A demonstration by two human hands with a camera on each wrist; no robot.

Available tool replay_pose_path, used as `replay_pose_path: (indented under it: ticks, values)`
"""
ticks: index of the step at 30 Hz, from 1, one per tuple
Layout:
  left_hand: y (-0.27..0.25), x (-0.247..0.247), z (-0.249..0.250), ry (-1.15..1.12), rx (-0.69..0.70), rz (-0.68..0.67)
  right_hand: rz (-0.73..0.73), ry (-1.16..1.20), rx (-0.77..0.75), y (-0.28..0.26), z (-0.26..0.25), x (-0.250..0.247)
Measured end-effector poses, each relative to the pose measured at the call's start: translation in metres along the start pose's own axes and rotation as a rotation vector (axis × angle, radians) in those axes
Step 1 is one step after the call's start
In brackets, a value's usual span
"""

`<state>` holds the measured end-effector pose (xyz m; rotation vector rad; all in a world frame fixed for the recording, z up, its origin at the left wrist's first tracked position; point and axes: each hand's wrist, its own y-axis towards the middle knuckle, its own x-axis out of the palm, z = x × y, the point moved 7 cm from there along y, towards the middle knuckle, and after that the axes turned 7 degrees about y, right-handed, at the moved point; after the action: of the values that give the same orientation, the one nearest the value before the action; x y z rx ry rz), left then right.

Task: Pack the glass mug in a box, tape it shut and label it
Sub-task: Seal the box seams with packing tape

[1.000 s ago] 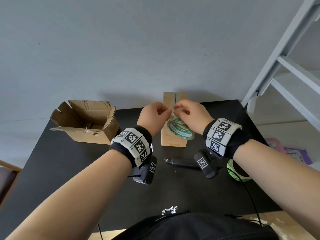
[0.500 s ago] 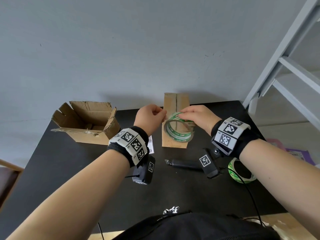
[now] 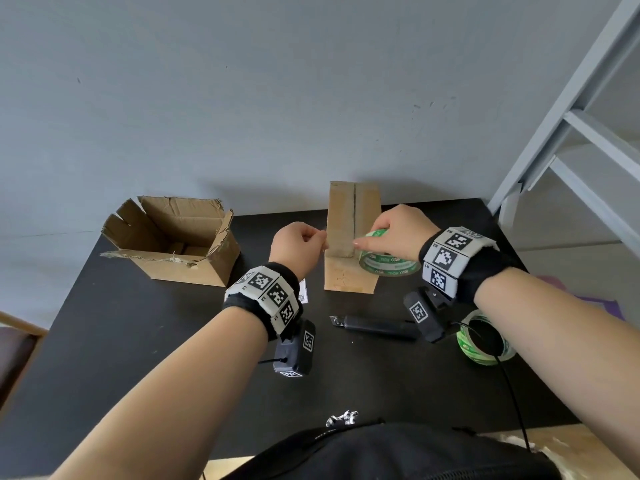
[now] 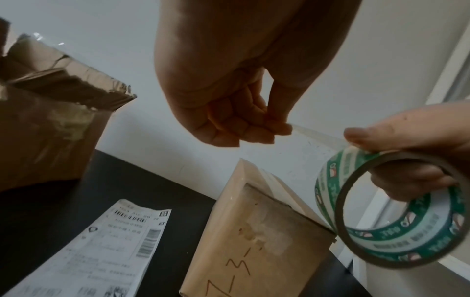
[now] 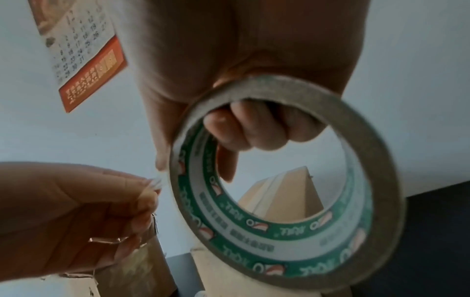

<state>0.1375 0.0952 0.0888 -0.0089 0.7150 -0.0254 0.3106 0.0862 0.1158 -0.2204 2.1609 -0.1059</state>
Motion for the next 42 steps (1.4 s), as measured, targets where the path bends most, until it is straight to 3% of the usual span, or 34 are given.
replay_pose_path:
  ticks: [8, 17, 26, 33, 42]
  values:
    - [0.005, 0.006, -0.013, 0.025, -0.048, -0.037, -0.025, 0.102, 0.045, -0.001, 0.008, -0.002]
    - [0.005, 0.018, -0.027, 0.073, -0.151, -0.054, 0.02, -0.21, 0.12, -0.001, 0.03, -0.003]
    - [0.011, 0.027, -0.033, 0.043, -0.166, -0.07, 0.008, -0.004, 0.15, 0.001, 0.047, -0.006]
    - [0.009, 0.031, -0.044, 0.089, -0.188, -0.063, 0.094, -0.409, 0.208, 0.0, 0.035, 0.001]
    - [0.014, 0.029, -0.046, 0.106, -0.196, -0.082, 0.013, -0.381, 0.25, 0.005, 0.046, 0.005]
